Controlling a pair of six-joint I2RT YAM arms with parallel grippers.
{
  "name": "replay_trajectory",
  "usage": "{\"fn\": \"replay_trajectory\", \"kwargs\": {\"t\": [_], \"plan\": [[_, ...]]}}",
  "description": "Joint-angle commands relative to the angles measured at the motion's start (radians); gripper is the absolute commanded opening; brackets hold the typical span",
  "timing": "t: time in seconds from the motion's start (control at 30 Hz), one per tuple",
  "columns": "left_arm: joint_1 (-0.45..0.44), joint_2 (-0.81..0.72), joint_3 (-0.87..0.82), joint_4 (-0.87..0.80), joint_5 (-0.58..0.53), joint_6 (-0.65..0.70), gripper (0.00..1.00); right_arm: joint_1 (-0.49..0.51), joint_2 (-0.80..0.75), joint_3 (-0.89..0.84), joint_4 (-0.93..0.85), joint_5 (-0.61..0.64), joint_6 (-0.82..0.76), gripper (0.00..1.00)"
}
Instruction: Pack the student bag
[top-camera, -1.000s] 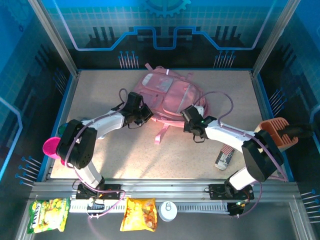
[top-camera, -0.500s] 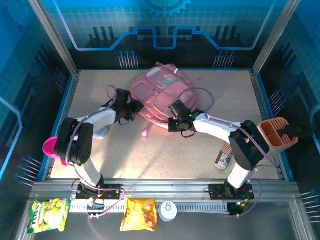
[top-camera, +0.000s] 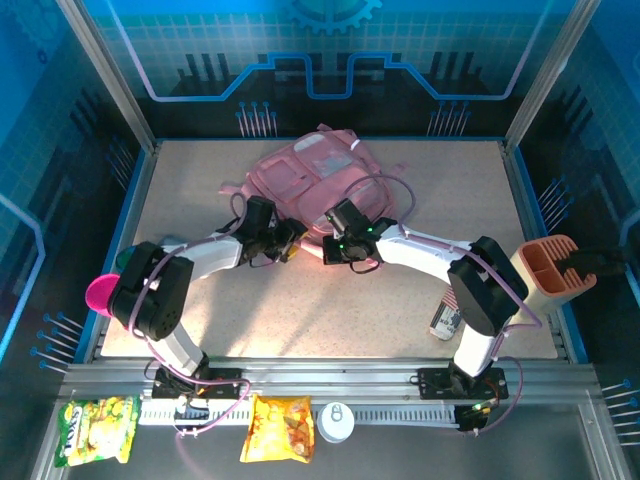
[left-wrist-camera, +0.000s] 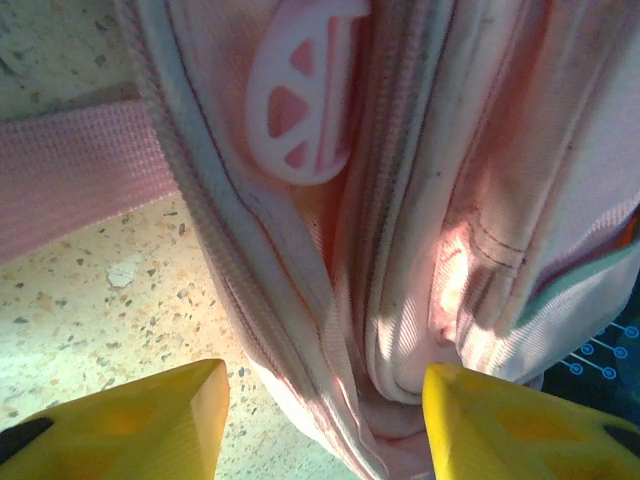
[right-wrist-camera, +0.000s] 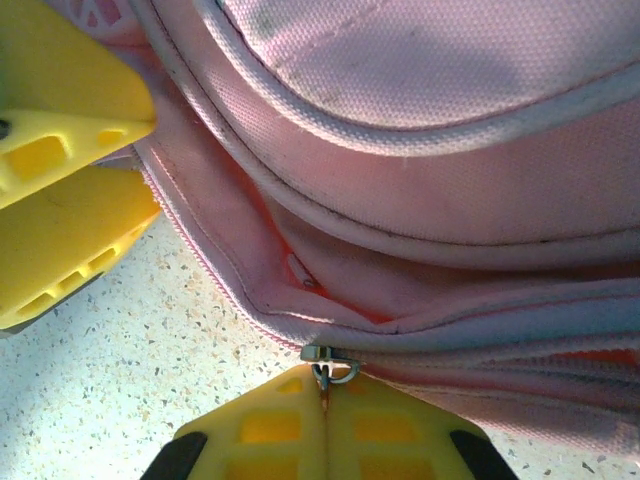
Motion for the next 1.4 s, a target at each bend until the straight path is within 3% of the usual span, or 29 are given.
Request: {"fn": "replay_trajectory", "kwargs": {"t": [0.0,0.17,0.4,0.53,0.8,1.1,1.17,1.27,1.37], "plan": [[-0.013,0.028,-0.005,0.052,0.016,-0.047,0.51,0.013,0.002,0.029,0.01,-0.029,0.014,0.0],[-0.016,0.075,0.034,0.06,0.024,-0.045,0.42,0.016,-0.008,0.017,-0.016,0.003,0.011,0.0],[-0.02,0.114,0.07,0.037,0.026,-0.023,0.15,0.016,-0.022,0.001,-0.093,0.114,-0.004,0.0],[-0.019,0.114,0.076,0.028,0.027,-0.014,0.05,0.037,0.025,0.051,-0.151,0.176,-0.045,0.03],[-0.02,0.104,0.082,0.027,0.04,-0.011,0.01,0.082,0.146,0.185,-0.273,0.346,-0.018,0.18],[-0.02,0.093,0.086,0.019,0.036,-0.003,0.01,0.085,0.174,0.194,-0.258,0.348,0.0,0.23],[-0.02,0.092,0.086,0.018,0.033,-0.002,0.01,0.085,0.174,0.191,-0.259,0.349,-0.003,0.2],[-0.015,0.09,0.086,0.011,0.023,0.004,0.0,0.088,0.151,0.182,-0.27,0.378,-0.003,0.08],[-0.005,0.087,0.087,0.004,0.02,0.011,0.0,0.103,0.088,0.155,-0.324,0.518,0.034,0.05]]}}
